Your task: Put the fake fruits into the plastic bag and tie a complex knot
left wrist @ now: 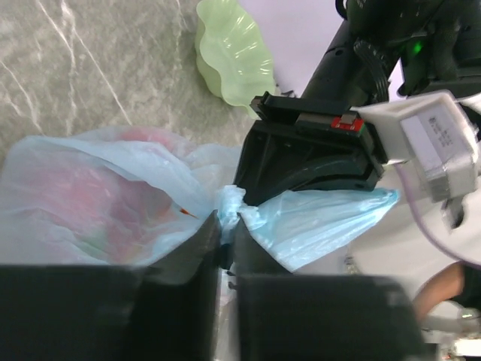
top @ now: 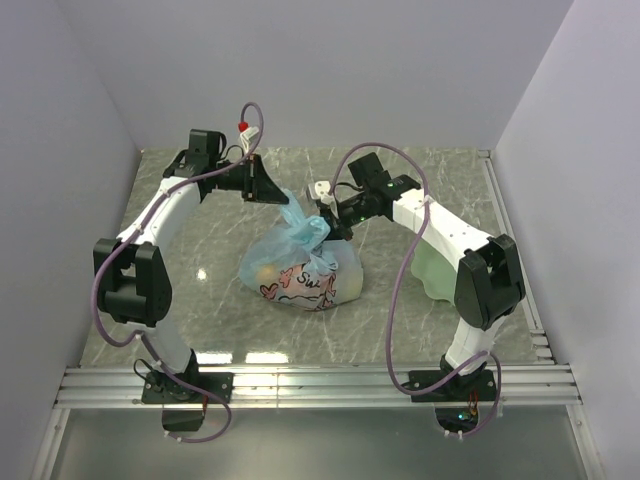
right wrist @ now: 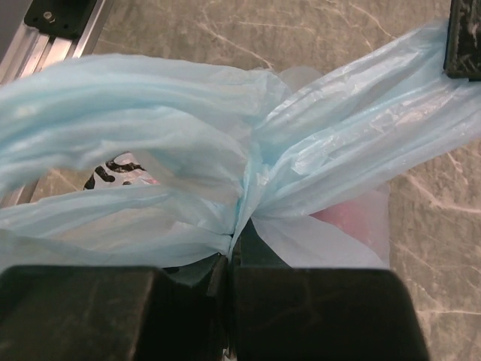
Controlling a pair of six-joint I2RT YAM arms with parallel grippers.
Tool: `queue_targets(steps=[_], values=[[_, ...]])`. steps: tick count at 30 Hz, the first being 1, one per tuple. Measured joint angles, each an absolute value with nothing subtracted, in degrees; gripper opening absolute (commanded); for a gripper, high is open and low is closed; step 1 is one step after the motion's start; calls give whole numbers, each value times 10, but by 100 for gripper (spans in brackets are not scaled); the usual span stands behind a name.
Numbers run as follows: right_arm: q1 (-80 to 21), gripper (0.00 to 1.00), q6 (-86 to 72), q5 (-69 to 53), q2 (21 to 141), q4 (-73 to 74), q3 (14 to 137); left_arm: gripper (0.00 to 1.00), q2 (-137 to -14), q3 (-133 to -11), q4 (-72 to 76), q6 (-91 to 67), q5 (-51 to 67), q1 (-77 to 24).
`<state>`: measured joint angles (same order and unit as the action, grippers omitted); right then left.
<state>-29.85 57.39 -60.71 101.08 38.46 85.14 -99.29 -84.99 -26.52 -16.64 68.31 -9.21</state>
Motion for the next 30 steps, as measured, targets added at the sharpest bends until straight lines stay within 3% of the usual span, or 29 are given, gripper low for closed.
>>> queue_targets(steps=[1, 5, 13, 21, 30], values=[[-298, 0, 571, -607, 1011, 383, 851, 1, -993, -850, -265, -163, 683, -92], [-296, 0, 534, -608, 1011, 368, 851, 1, -984, -839, -241, -163, 686, -83], [-269, 0, 198, -607, 1019, 216, 828, 0, -867, -773, -288, -57, 649, -64], [-270, 0, -150, -508, 1035, 177, 807, 0, -743, -657, -240, 9, 467, -237], [-263, 0, -331, -442, 1036, 185, 771, 0, -814, -611, -162, 23, 280, -373]])
